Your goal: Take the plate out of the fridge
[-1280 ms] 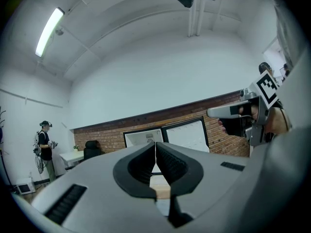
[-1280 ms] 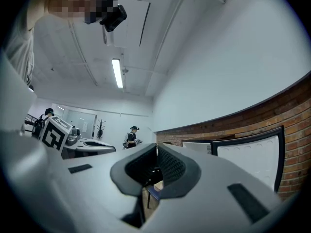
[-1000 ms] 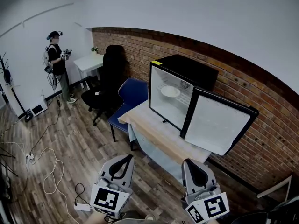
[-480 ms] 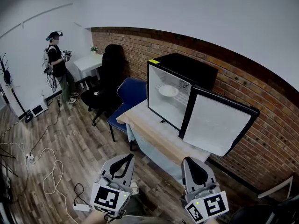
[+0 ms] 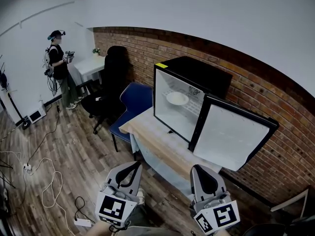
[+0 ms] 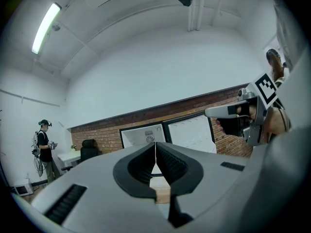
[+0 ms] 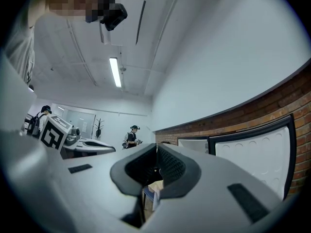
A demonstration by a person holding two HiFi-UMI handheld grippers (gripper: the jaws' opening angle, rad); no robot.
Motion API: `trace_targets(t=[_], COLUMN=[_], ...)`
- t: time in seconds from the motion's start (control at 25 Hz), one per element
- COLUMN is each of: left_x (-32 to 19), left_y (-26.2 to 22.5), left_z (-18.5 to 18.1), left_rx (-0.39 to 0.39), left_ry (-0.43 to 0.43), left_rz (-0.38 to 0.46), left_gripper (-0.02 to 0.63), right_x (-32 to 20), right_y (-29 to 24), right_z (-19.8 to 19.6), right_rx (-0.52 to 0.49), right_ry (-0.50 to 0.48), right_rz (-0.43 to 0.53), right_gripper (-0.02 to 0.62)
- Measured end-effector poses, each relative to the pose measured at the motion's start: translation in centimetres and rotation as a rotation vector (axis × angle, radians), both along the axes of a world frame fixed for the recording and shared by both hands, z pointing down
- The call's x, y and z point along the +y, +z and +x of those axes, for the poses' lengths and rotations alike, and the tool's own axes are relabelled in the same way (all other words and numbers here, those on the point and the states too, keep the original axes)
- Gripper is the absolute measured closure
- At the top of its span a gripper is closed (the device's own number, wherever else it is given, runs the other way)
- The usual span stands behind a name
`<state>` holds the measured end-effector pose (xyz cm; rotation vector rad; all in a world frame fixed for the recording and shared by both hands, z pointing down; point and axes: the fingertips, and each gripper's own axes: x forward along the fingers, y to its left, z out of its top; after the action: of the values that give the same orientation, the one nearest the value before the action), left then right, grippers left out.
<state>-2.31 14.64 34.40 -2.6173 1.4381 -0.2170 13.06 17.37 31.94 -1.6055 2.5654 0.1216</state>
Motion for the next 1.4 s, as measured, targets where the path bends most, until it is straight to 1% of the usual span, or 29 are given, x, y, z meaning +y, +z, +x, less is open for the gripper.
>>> trace_targets(t=[0.16, 0.6, 0.8, 1.04, 1.4], left_x=[-2.5, -10.2, -14.1, -18.9, -27.4], left_y=[0.4, 1.5, 1.6, 1.9, 1.9], left_z=[-0.1, -1.3, -2.5, -3.5, -4.1], left_rx=[-0.011, -0.01, -0.023, -0.015, 0.012], left_ry=[0.02, 0.058, 0.09, 0.12, 0.198], left_rz=[0.005, -0.043, -0.032, -0.067, -0.123], left_gripper=[0.586, 0.586, 0.586, 0.586, 0.586], right_x=[-2.5, -10.1, -13.8, -18.5, -26.2], right_y=[0.7, 2.1, 2.1, 2.1, 1.4], right_z=[0.1, -1.7, -2.8, -4.0, -5.5], right_rx=[0.003, 0.014, 0.026, 0.035, 0.046], right_ry=[0.021, 0.049, 0.066, 0.096, 0.152], right_rz=[-0.013, -0.058, -0.081, -0.111, -0.138], right_gripper=[0.563, 0.563, 0.563, 0.563, 0.563])
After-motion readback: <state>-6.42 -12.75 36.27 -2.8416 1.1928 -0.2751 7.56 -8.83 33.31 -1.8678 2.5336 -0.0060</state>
